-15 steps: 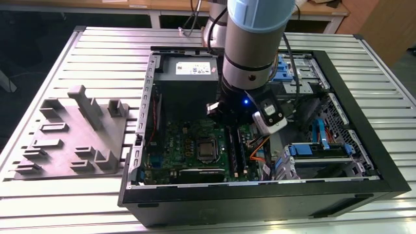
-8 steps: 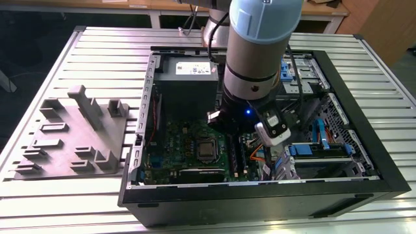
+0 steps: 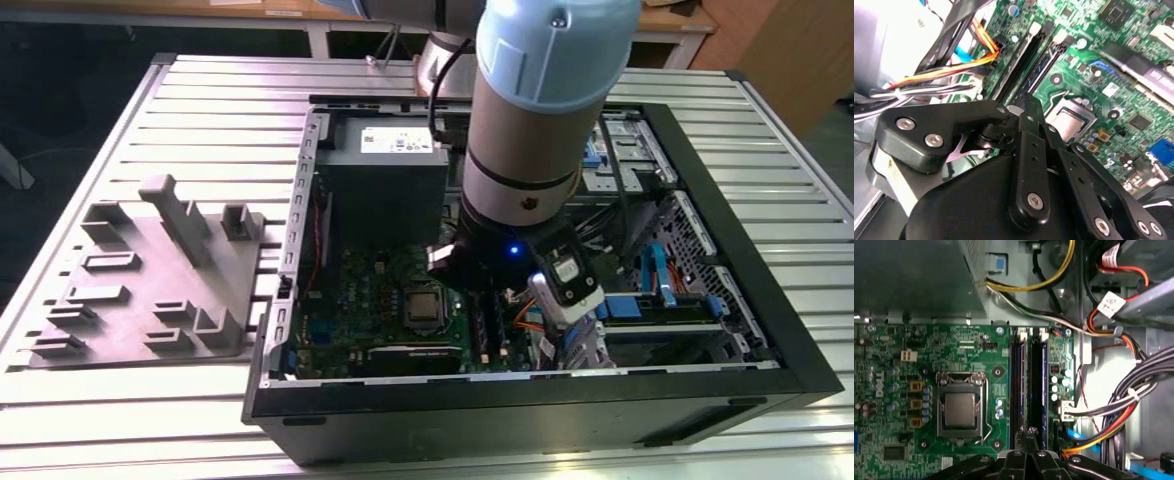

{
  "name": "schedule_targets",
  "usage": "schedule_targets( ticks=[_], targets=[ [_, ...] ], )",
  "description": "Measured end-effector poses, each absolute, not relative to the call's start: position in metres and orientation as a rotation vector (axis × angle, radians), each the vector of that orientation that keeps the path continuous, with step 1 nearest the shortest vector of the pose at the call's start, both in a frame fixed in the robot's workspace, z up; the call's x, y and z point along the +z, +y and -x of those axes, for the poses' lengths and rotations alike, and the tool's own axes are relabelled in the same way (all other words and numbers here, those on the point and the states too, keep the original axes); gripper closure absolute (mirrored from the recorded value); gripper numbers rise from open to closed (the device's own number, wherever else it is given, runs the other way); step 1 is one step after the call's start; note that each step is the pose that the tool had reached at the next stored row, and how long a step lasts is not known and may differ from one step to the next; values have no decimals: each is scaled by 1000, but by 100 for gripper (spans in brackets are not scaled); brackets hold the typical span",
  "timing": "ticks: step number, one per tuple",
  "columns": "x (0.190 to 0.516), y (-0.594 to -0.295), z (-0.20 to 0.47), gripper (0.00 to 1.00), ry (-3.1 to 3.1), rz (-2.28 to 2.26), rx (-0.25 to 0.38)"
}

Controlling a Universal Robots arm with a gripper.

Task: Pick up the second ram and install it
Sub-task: 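Press down the second ram until it locks into place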

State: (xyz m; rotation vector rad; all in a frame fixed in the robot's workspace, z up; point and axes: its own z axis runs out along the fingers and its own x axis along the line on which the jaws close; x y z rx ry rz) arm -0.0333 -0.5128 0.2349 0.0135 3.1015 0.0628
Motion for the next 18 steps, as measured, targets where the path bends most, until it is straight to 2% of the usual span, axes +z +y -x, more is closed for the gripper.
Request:
schedule_targets(
  ticks=[18],
  targets=[
    [233,-525,32,90,3106,-39,62]
  ],
)
